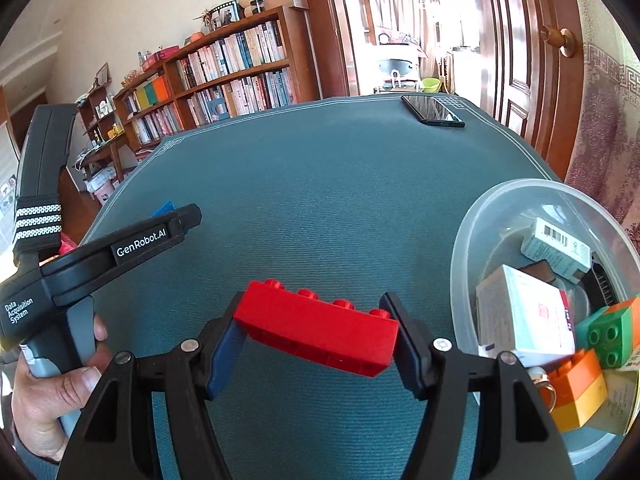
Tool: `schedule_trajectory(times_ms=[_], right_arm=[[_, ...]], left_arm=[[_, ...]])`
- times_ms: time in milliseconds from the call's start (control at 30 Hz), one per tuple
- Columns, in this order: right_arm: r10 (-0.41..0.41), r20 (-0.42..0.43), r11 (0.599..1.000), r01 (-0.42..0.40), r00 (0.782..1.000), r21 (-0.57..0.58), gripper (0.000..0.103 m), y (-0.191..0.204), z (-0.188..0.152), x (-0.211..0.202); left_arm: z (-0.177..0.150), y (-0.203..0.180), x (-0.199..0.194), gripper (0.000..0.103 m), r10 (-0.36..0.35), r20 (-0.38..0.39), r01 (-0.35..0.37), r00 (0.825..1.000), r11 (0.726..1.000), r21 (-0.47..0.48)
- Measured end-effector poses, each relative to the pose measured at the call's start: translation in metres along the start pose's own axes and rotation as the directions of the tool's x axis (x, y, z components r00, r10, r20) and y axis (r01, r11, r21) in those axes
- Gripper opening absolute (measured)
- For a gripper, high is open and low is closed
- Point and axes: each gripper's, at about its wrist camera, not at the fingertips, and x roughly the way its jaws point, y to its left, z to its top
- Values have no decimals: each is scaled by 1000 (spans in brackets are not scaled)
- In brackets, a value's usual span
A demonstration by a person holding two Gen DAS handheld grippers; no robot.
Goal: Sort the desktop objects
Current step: 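Carry the blue brick and red brick over the clear bowl with both tools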
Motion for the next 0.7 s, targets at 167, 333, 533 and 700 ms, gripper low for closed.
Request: schedule_trajectory(times_ms=[167,333,533,700], right_arm=[[-9,27,1000,9,1000,27,70,-13,-1,-16],[-25,55,999,23,998,48,70,-26,-4,-35],[-41,84,998,36,996,55,70,-36,-7,-52],[-63,124,996,55,990,65,70,-43,-9,-67]], left_arm=[[-3,-3,-4,47,-12,-1,12,1000,1000,-7],[-16,-7,-13,47,-32,0,32,999,999,-26],[-26,-20,-32,47,-50,33,51,998,999,-15],[-25,-40,-47,47,-97,55,96,994,995,20]])
